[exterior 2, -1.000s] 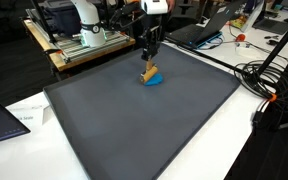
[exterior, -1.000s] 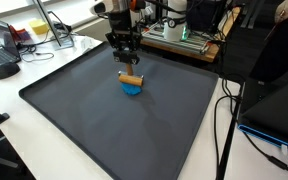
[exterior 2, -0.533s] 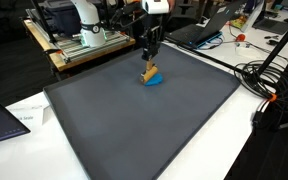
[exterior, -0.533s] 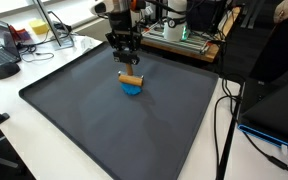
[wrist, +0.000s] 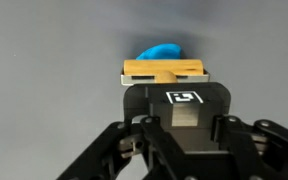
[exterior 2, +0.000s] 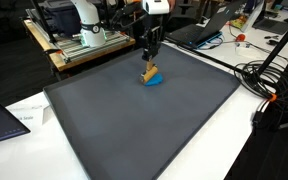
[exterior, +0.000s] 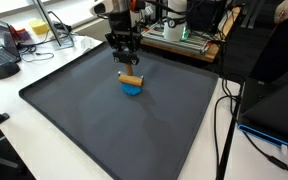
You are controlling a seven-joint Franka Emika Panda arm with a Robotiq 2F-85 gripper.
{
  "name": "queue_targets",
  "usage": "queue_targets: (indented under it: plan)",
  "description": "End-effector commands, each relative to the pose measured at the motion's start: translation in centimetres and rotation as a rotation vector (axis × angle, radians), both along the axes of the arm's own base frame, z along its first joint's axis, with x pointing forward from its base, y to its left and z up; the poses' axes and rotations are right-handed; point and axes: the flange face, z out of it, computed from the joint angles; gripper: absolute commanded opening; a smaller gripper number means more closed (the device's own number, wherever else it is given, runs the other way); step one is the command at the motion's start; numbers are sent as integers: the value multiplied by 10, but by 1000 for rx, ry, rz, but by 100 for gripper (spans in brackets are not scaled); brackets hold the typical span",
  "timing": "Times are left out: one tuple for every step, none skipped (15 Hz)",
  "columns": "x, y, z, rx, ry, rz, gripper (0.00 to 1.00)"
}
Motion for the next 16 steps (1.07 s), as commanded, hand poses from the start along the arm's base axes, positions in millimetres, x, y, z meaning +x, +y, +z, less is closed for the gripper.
queue_targets:
  plan:
    - [11,-1,-24,12,4,10,22]
    - [12,-1,-25,13,2,10,22]
    - [12,-1,-26,16,-1,10,22]
    - [13,-1,-26,18,-4,12,22]
    - [14,-1,-27,26,-6,15,22]
    - [15,-1,-28,24,-1,15,22]
    - [15,-1,-28,28,-3,19,22]
    - [16,-1,-28,31,-7,20,22]
    - [16,-2,-28,38,-10,24,22]
    - [17,-2,-28,40,-10,28,22]
    - [17,-2,-28,43,-13,31,22]
    - [18,-3,-28,47,-17,32,22]
    - [18,-3,-28,50,-20,33,22]
    - [18,-3,-28,53,-18,37,22]
    - [19,-2,-28,58,-21,37,22]
    - [19,-2,-28,58,-26,36,22]
